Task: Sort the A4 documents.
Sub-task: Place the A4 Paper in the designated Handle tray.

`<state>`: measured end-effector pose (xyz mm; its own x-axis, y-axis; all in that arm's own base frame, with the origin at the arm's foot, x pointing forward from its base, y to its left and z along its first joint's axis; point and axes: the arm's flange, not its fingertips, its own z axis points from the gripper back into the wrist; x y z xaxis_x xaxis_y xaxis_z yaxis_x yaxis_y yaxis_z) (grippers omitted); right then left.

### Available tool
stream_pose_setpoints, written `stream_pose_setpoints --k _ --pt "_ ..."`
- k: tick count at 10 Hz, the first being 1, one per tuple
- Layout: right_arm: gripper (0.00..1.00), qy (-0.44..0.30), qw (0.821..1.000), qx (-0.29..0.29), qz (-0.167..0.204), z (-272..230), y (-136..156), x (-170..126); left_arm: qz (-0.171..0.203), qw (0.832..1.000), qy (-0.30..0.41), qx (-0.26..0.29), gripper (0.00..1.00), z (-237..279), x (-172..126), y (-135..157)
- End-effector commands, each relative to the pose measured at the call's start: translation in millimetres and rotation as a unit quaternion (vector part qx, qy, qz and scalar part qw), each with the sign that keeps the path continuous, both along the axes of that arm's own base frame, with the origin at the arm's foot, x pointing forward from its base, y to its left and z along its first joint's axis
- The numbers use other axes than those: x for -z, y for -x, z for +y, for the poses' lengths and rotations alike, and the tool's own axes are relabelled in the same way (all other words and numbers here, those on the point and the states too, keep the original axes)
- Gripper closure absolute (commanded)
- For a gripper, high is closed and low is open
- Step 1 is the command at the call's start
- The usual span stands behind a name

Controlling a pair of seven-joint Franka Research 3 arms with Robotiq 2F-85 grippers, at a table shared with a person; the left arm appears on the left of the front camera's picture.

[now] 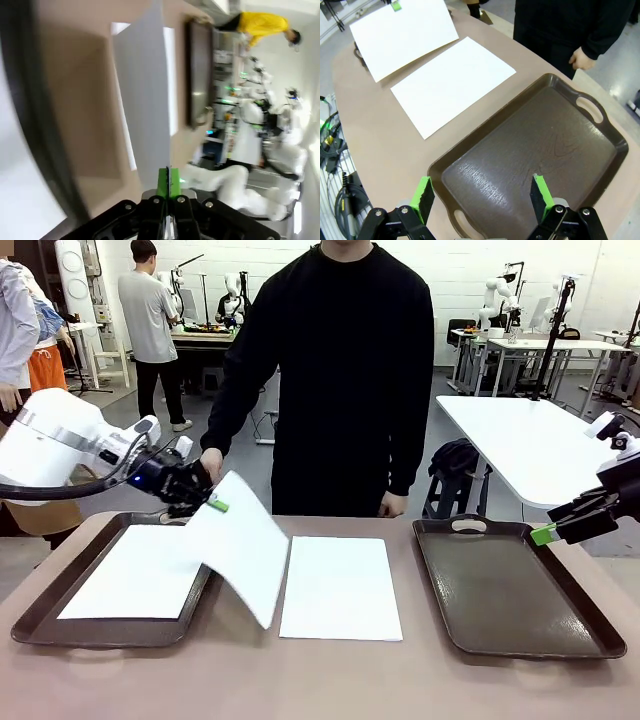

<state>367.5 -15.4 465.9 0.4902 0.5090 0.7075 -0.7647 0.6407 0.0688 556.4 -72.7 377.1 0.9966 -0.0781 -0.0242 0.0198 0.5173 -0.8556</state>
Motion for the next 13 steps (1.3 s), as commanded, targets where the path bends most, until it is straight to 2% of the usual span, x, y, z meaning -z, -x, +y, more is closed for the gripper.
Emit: stream_pose_setpoints --k 1,4,6,7,9,10,13 --pt "0.00 -0.011 1.000 -0.008 -0.005 -0.4 -4.5 1.8 -0.018 0.997 -0.071 -0.003 0.99 2.0 20.3 5.7" --pt "0.00 -0.011 1.000 -0.008 -0.005 -0.4 -4.5 1.8 -0.037 0.989 -0.136 -0.052 0.99 39.1 24.9 -0.2" --pt "0.00 -0.011 1.000 -0.008 -0.005 -0.4 -4.5 1.8 -0.035 0.977 -0.194 -0.087 0.99 68.6 26.1 -11.4" --pt "0.00 -0.011 1.000 -0.008 -0.005 -0.4 -4.5 1.8 -0.027 0.974 -0.207 -0.083 0.99 76.9 25.8 -15.9" --pt "0.00 -0.011 1.000 -0.008 -0.005 -0.4 -4.5 1.8 0.027 0.971 -0.232 -0.045 0.99 92.9 33.8 -28.7" --pt "0.00 -0.011 1.000 -0.008 -0.005 -0.4 -4.5 1.8 0.037 0.973 -0.225 -0.031 0.99 97.1 36.3 -37.3" --pt "0.00 -0.011 1.000 -0.008 -0.005 -0.4 -4.5 1.8 0.039 0.968 -0.246 -0.026 0.99 103.4 39.0 -49.9"
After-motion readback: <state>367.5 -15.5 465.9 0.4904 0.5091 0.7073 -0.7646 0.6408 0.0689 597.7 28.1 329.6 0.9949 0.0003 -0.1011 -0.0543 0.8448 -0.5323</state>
